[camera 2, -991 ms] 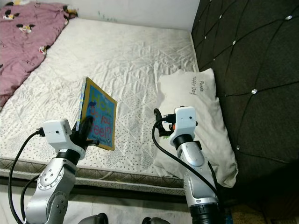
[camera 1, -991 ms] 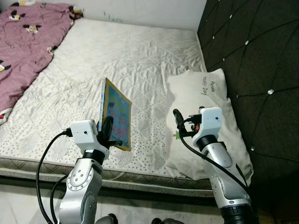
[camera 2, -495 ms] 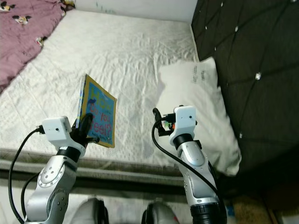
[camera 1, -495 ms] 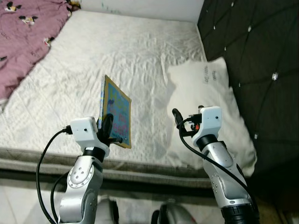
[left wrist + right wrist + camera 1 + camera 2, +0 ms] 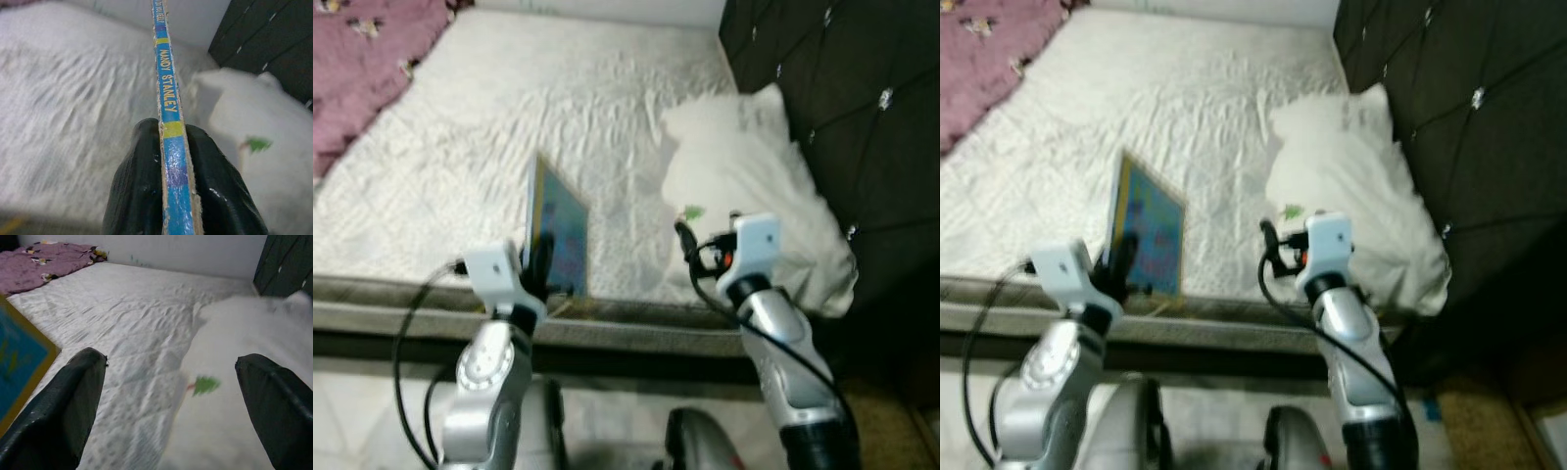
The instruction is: Clean up the room
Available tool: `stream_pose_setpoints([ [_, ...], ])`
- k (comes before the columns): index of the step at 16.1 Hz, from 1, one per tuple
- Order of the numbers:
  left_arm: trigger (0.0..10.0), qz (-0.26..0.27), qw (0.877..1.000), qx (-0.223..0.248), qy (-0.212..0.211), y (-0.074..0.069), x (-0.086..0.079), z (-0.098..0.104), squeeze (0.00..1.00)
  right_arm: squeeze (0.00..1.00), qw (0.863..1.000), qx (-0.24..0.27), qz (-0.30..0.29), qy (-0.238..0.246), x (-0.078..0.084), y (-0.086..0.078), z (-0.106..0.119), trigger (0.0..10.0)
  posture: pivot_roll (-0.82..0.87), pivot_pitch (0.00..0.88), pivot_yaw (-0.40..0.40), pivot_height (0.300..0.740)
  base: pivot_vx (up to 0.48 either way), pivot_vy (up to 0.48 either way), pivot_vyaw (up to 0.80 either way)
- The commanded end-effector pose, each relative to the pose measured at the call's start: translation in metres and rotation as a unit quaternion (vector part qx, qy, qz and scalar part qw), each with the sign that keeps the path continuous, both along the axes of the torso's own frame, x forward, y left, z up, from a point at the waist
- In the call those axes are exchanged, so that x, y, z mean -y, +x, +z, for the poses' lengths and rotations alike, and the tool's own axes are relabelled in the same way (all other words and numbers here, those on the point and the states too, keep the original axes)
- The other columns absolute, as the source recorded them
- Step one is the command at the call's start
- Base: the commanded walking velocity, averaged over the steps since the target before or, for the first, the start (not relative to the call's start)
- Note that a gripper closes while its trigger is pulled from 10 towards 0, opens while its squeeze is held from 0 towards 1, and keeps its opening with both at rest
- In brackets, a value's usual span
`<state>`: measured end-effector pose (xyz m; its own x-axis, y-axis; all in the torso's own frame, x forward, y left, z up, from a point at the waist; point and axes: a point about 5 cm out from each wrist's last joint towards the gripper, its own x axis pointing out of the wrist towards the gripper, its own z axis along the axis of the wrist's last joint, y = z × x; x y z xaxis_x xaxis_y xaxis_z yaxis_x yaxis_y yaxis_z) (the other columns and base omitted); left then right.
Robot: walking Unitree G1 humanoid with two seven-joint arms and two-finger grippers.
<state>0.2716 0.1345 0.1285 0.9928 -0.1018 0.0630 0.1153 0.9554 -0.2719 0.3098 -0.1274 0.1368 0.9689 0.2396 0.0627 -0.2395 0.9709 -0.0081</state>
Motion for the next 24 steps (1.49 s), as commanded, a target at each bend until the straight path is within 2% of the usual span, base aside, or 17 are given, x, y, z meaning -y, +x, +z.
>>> stream_pose_setpoints([
  [1, 10.0, -0.004, 1.000, 0.026, -0.004, 0.0020, 0.0033, 0.0116, 0.00, 0.00, 1.000, 0.003, -0.002, -0.002, 0.0017, 0.0007, 0.0014, 10.0, -0.03, 0.175, -0.073, 0.635, 0.000, 0.000, 0.00],
  [8, 10.0, -0.004, 1.000, 0.027, -0.002, 0.0036, 0.0038, 0.0109, 0.00, 0.00, 1.000, 0.003, 0.003, -0.004, 0.0012, 0.0014, -0.0001, 10.0, -0.03, 0.172, -0.074, 0.635, 0.000, 0.000, 0.00],
  [20, 10.0, 0.000, 1.000, 0.029, 0.003, 0.0060, 0.0038, 0.0127, 0.00, 0.00, 1.000, 0.001, 0.001, -0.002, -0.0005, 0.0016, -0.0009, 10.0, -0.03, 0.191, -0.072, 0.487, 0.000, 0.000, 0.00],
  [24, 10.0, -0.002, 0.999, 0.037, 0.011, 0.0065, 0.0034, 0.0145, 0.00, 0.00, 1.000, -0.001, -0.003, -0.005, 0.0003, 0.0019, -0.0019, 10.0, -0.03, 0.192, -0.072, 0.487, 0.000, 0.000, 0.00],
])
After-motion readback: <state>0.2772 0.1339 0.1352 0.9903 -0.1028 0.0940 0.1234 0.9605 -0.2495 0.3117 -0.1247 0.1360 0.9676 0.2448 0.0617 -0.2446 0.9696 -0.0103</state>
